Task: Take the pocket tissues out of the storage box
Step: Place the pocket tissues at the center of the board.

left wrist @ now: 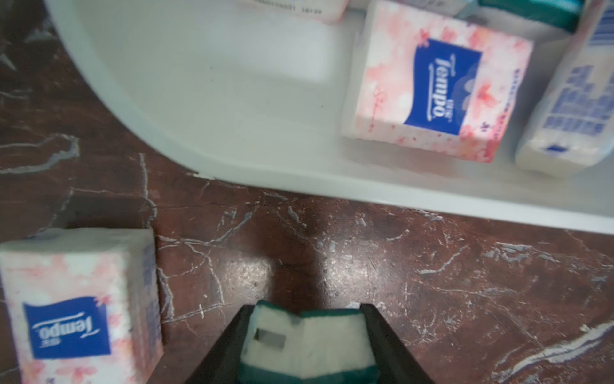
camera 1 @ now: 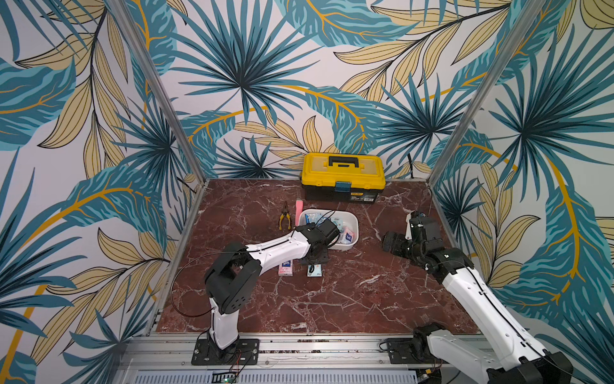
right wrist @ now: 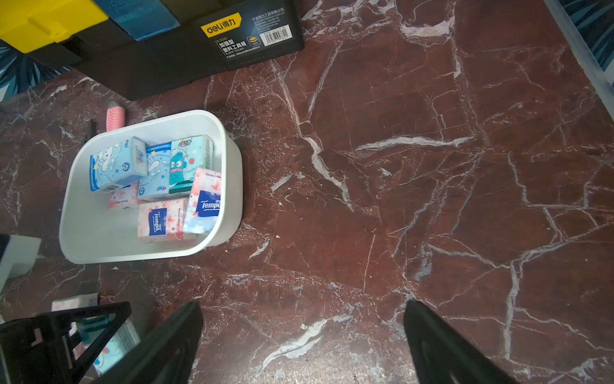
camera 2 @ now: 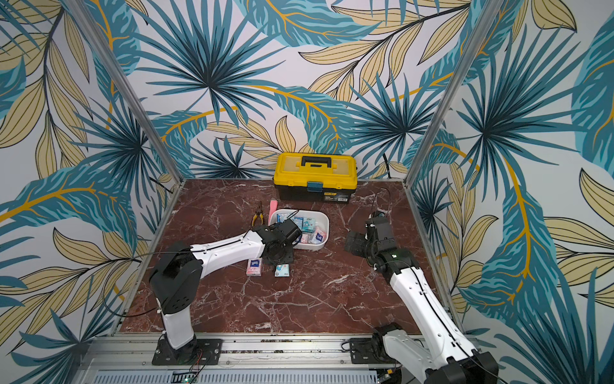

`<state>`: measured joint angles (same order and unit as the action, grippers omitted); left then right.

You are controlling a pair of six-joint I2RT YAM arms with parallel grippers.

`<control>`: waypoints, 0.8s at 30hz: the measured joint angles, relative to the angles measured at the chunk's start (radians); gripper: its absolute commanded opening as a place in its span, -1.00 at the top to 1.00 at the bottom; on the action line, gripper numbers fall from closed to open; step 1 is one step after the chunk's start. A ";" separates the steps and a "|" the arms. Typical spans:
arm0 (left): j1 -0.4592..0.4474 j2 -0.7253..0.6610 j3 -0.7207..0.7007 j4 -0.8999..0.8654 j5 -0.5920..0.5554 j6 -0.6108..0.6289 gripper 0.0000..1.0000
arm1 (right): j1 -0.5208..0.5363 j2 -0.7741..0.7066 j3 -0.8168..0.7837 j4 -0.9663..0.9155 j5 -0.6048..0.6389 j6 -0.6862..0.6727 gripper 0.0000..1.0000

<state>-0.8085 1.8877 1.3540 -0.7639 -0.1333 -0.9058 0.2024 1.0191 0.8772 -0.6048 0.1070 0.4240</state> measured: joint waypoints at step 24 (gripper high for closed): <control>0.019 0.024 -0.002 0.015 0.021 0.031 -0.79 | 0.000 -0.004 0.043 -0.051 0.031 -0.021 -0.99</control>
<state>-0.7898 1.9114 1.3521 -0.7490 -0.1127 -0.8745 0.2024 1.0153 0.9199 -0.6559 0.1379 0.4026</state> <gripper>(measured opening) 0.865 0.994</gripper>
